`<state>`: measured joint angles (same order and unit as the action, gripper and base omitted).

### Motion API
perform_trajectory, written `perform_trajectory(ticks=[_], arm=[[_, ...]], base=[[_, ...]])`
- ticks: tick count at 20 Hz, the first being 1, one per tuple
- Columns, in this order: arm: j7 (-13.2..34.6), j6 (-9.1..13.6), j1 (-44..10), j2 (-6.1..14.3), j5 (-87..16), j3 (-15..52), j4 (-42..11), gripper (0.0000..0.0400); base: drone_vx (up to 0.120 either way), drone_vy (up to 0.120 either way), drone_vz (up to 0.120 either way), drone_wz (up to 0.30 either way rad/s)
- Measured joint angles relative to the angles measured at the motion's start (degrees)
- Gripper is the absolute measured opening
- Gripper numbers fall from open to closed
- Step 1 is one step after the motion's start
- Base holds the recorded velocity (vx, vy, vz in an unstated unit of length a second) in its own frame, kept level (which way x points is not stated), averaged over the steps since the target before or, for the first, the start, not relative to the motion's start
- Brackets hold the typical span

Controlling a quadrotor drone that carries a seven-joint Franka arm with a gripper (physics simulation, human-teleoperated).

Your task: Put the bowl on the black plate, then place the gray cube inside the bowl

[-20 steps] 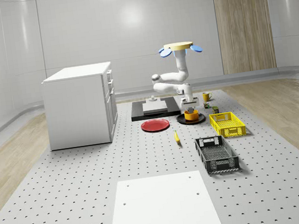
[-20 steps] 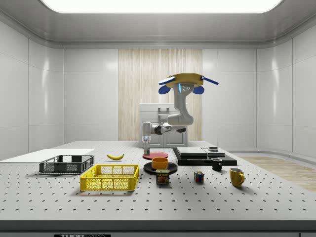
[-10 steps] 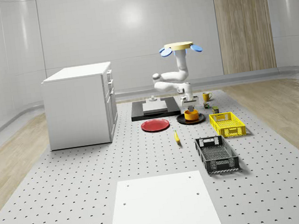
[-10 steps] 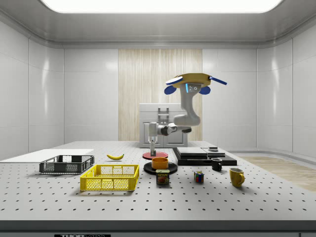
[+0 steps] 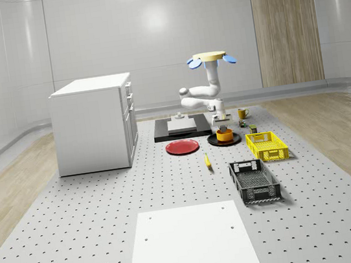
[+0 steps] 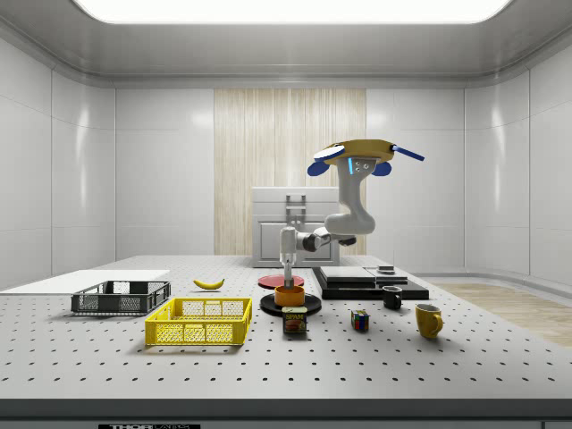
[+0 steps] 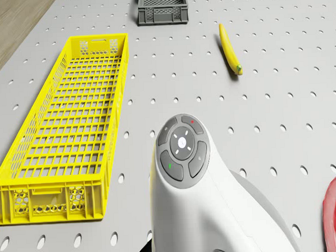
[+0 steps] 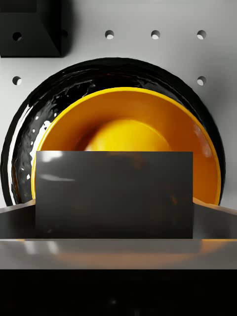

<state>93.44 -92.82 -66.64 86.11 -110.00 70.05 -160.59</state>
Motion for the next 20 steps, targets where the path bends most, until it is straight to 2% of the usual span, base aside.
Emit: perform_trajectory(ticks=[7,20], arm=[[0.0,-1.2,-0.5,0.1,-2.4,-2.6,0.9,0.0251],[1.6,-3.0,-3.3,-1.0,-7.8,-8.2,3.2,0.0251]], base=[[0.0,0.0,0.0,0.0],[0.0,0.0,0.0,0.0]])
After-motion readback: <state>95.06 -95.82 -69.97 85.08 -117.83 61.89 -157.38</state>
